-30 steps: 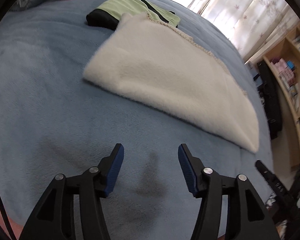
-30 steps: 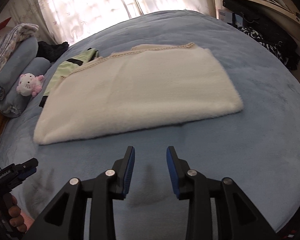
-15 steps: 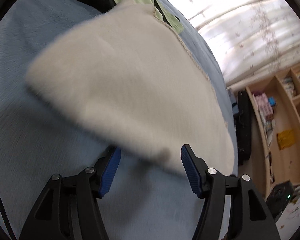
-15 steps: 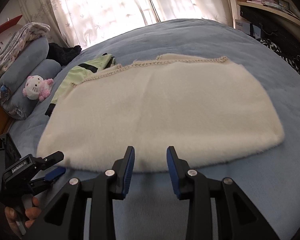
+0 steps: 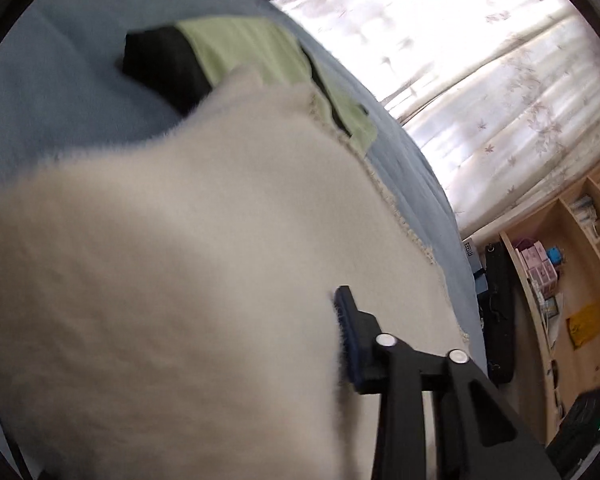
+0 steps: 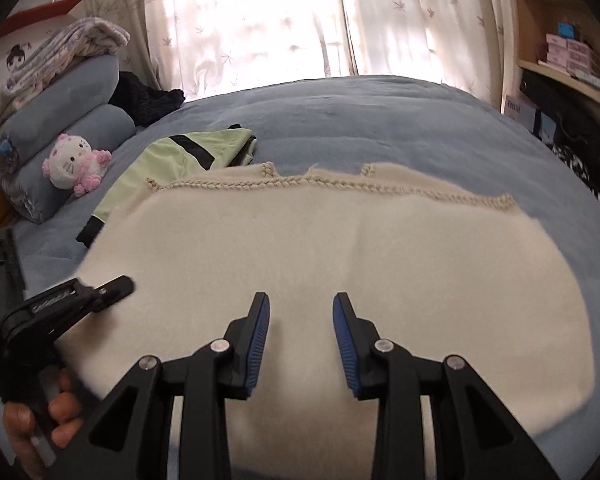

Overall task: Fold large clothes
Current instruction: 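Grasp the folded cardigan edge with the left gripper and lift it over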

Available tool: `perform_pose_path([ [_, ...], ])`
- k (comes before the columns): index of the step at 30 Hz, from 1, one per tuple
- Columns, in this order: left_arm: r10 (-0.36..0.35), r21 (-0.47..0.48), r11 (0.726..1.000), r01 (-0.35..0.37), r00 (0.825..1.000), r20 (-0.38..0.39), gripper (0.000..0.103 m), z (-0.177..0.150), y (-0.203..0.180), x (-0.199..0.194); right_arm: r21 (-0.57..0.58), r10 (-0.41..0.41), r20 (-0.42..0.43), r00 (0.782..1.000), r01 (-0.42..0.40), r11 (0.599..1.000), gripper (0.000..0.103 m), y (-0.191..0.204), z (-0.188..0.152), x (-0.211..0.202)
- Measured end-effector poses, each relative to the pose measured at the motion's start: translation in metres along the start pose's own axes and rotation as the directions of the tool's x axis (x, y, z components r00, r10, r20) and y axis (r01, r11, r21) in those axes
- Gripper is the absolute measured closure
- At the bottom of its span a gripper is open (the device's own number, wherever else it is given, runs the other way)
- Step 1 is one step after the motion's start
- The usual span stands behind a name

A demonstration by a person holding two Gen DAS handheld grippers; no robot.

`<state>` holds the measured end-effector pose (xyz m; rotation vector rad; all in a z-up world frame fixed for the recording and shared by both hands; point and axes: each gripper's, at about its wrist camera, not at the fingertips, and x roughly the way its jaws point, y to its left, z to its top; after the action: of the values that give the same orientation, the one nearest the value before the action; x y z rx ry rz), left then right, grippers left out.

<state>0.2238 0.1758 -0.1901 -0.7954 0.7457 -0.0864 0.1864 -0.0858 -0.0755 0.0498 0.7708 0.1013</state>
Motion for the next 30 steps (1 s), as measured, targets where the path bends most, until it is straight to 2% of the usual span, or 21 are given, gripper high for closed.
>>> perform_pose_path([
  [2,0.014,0.059,0.998,-0.018,0.999,0.052,0.079,-0.003,-0.009,-0.012,-0.032,-0.018,-0.019,1.000,0.017,0.999,0.077,0.006,0.001,0.014],
  [4,0.044,0.144,0.988,-0.060,0.993,0.108,0.080,-0.005,-0.026,-0.021,-0.035,-0.018,-0.095,0.995,0.014,0.999,0.078,0.008,-0.005,0.034],
  [7,0.067,0.263,0.958,-0.113,0.982,0.179,0.081,-0.011,-0.060,-0.033,-0.056,-0.032,-0.088,0.996,0.027,0.998,0.077,0.009,-0.014,0.037],
  [10,0.052,0.366,0.921,-0.134,0.973,0.224,0.081,-0.016,-0.095,-0.041,-0.019,-0.005,-0.087,0.996,0.004,1.000,0.077,0.004,-0.019,0.036],
  [14,0.037,0.482,0.862,-0.156,0.968,0.246,0.081,-0.025,-0.140,-0.046,0.066,0.085,-0.104,0.991,-0.078,0.995,0.076,-0.011,-0.020,0.039],
  [18,0.015,0.580,0.799,-0.158,0.970,0.244,0.081,-0.038,-0.180,-0.055,0.136,0.184,-0.126,0.975,-0.166,0.977,0.076,-0.027,-0.022,0.038],
  [22,-0.015,0.650,0.750,-0.125,0.979,0.206,0.081,-0.056,-0.226,-0.045,0.238,0.314,-0.151,0.937,-0.273,0.932,0.077,-0.061,-0.024,0.017],
  [24,-0.028,0.674,0.732,-0.100,0.984,0.176,0.081,-0.067,-0.245,-0.035,0.295,0.276,-0.118,0.954,-0.232,0.927,0.077,-0.093,-0.027,-0.004],
  [26,-0.035,0.689,0.721,-0.070,0.990,0.138,0.081,-0.084,-0.261,-0.024,0.355,0.184,-0.081,0.980,-0.144,0.924,0.077,-0.135,-0.031,-0.027],
  [28,-0.036,0.710,0.703,-0.046,0.994,0.100,0.081,-0.104,-0.277,-0.006,0.413,0.096,-0.051,0.994,-0.067,0.908,0.077,-0.176,-0.037,-0.047],
  [30,-0.030,0.725,0.688,-0.018,0.998,0.053,0.081,-0.124,-0.289,0.016,0.443,0.017,-0.034,0.999,-0.001,0.896,0.077,-0.205,-0.042,-0.062],
])
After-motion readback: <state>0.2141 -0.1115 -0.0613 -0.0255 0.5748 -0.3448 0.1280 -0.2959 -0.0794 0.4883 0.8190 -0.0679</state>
